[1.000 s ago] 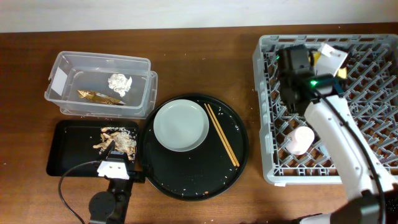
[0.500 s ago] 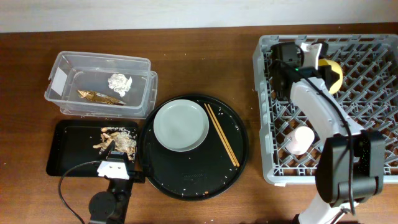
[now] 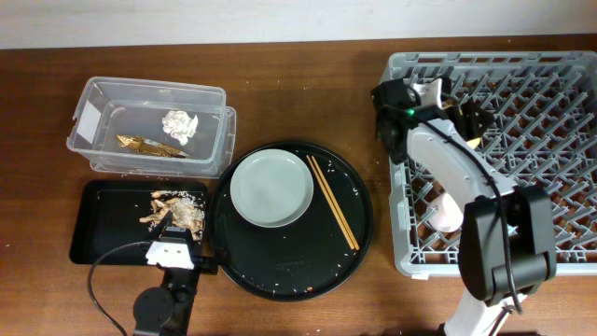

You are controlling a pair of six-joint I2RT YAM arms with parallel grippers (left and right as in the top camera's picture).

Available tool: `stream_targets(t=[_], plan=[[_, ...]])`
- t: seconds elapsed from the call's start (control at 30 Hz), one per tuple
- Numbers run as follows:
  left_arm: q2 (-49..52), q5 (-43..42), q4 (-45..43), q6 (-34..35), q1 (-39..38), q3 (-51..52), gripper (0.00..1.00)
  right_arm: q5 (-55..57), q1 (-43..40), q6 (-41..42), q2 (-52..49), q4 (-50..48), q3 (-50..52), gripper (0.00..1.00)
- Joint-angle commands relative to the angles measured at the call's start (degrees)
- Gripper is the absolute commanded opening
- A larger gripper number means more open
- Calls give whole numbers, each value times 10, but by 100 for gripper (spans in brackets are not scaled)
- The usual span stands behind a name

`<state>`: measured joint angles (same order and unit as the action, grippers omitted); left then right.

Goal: Sort waste into correct bins and load items into the dishwasher rack
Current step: 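Grasp the yellow bowl with the right gripper and place it in the rack, then grasp the white plate edge with the right gripper and stand it in the rack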

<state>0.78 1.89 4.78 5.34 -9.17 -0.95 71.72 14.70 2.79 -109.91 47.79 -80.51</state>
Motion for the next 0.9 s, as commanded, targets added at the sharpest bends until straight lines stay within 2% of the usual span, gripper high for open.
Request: stream_targets(t=[0.0, 0.13, 0.3, 0.4, 0.43, 0.47, 0.53, 0.67, 0.87], plan=[[-5, -7, -2, -9, 3, 5, 100, -4, 34, 4, 17, 8, -1, 80], [-5, -7, -2, -9, 3, 5, 100, -70, 52, 6, 50, 29, -12, 81], [-5, -7, -2, -9, 3, 5, 100, -205, 52, 7, 91, 86, -63, 81], [-5, -7, -2, -9, 3, 5, 100, -479, 52, 11, 100, 129, -100, 80], [-5, -7, -2, -9, 3, 5, 100, -644, 52, 13, 100, 134, -101, 78], [-5, -7, -2, -9, 3, 5, 100, -772, 52, 36, 98, 131, -95, 75], [-5, -7, -2, -9, 3, 5, 100, -894, 58, 75, 89, 125, -80, 63], [-5, -7, -2, -9, 3, 5, 100, -887, 95, 208, 63, 102, -15, 63], [-5, -7, -2, -9, 3, 5, 100, -876, 163, 294, 41, -9, 73, 63]])
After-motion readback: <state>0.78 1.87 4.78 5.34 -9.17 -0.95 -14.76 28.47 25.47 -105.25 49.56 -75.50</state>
